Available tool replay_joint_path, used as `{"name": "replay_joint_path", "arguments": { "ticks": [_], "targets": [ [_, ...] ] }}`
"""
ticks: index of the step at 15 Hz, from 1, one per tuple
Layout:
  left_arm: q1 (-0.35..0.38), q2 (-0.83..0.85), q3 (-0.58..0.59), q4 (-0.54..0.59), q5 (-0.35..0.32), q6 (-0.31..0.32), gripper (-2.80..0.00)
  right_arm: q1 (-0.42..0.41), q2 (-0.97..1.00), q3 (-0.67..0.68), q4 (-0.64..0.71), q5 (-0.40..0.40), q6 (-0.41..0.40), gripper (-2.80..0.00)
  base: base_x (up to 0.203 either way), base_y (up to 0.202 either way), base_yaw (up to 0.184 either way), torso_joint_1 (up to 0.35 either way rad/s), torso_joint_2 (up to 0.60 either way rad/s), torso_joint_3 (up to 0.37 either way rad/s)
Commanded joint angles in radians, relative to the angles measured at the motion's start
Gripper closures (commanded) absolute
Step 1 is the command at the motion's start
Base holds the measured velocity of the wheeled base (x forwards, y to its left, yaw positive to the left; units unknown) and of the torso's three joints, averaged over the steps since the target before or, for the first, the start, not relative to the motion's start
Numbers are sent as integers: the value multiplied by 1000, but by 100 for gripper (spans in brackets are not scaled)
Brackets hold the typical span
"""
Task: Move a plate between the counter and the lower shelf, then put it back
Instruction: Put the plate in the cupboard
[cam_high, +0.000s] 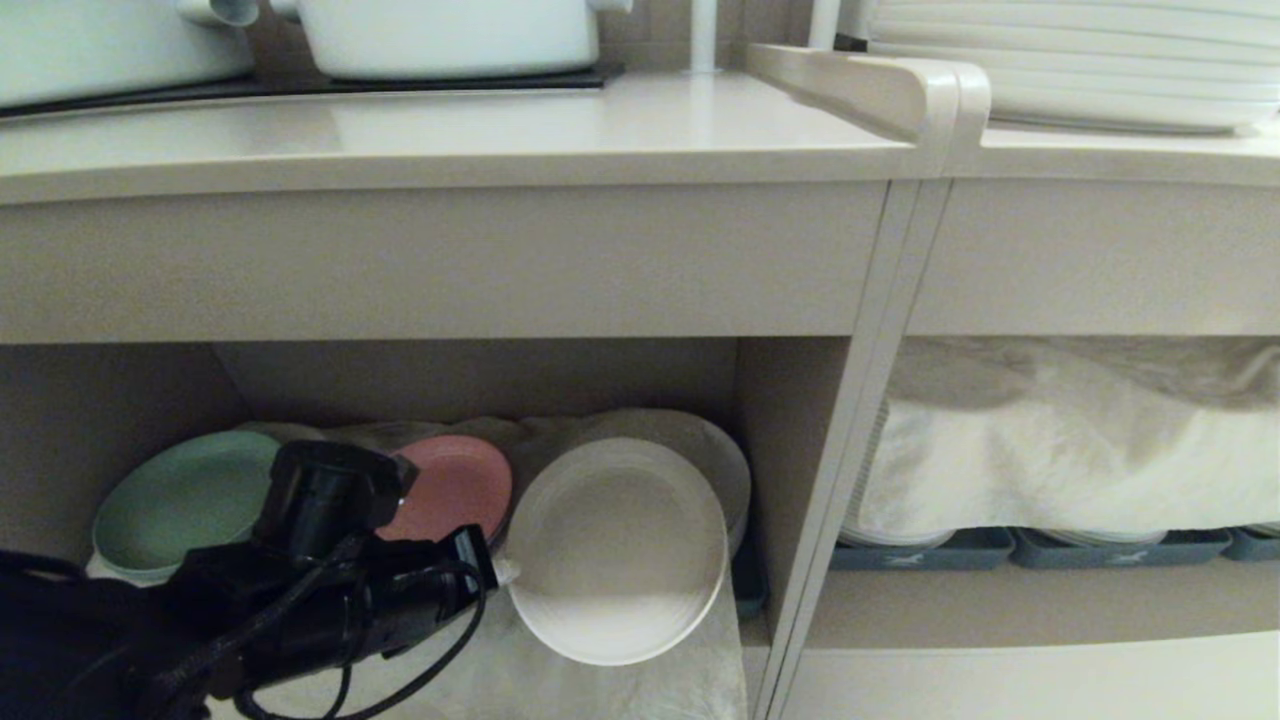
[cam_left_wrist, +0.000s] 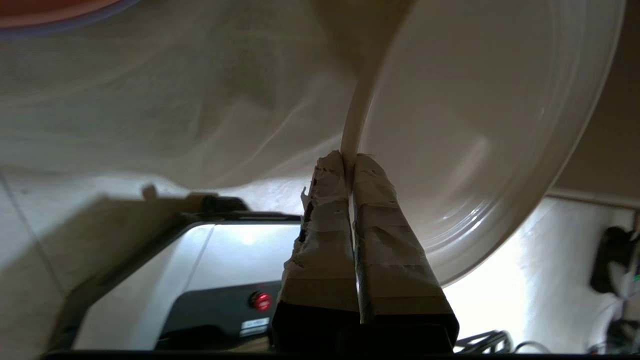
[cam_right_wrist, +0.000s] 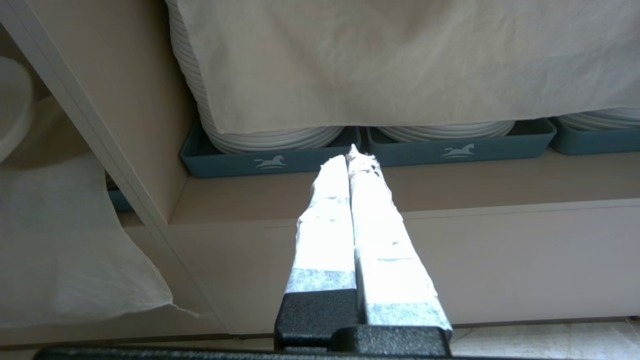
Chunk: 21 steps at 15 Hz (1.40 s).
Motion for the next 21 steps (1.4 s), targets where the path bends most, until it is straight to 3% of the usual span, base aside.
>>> {"name": "replay_joint_path", "arguments": {
  "ticks": [1,9,13,21],
  "targets": [
    [-1,50,-44,7,1,-45,0,0,1,0,0,0,1,0,0,0,0,0,0,0],
    [0,119,-97,83,13,-51,0,0,1,0,0,0,1,0,0,0,0,0,0,0],
    [0,160,-219,188,18,-94,0,0,1,0,0,0,1,0,0,0,0,0,0,0],
    [0,262,-336,189,38,-183,0,0,1,0,0,0,1,0,0,0,0,0,0,0]
  ]
}}
